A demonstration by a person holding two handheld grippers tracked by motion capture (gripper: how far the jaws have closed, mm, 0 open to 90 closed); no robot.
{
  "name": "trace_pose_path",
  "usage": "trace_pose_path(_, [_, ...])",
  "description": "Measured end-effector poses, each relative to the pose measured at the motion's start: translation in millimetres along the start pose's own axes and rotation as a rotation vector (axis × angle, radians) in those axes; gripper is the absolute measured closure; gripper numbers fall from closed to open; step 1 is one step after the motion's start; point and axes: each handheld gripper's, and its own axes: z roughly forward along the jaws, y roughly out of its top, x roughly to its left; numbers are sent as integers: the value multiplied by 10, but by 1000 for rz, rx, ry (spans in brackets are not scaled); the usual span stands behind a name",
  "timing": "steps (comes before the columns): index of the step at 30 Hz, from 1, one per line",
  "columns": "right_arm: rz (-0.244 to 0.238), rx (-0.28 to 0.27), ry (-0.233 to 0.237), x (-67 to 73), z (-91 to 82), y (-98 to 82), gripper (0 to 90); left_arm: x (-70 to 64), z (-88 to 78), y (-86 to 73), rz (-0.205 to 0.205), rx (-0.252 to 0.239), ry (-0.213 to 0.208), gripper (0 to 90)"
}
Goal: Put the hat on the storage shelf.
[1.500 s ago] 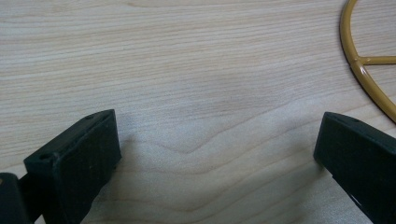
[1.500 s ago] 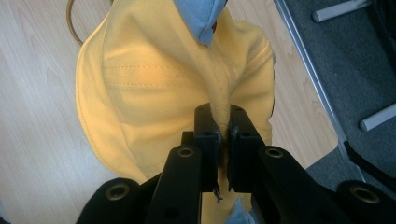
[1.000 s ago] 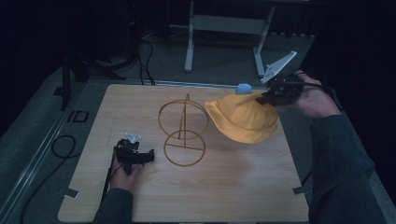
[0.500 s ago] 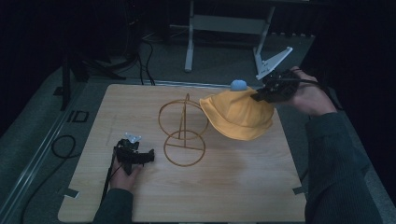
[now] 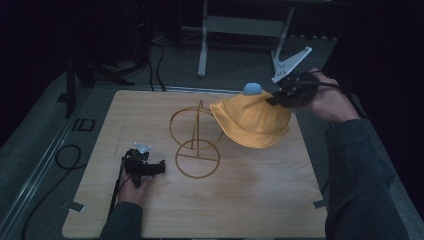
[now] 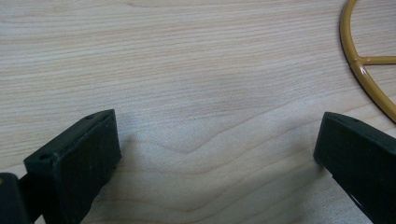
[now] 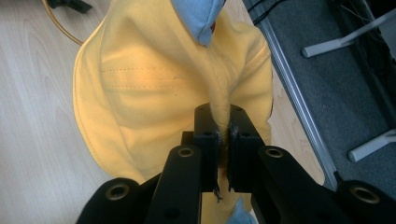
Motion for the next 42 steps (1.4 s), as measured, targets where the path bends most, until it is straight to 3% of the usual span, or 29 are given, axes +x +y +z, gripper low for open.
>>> trace_pose_path(18, [-12, -40, -7, 20, -32, 170, 846, 0, 0, 0, 0, 0, 0, 4])
trace_pose_path(42, [-57, -67, 25, 128, 48, 492, 846, 0, -1, 1, 0, 1, -1, 4])
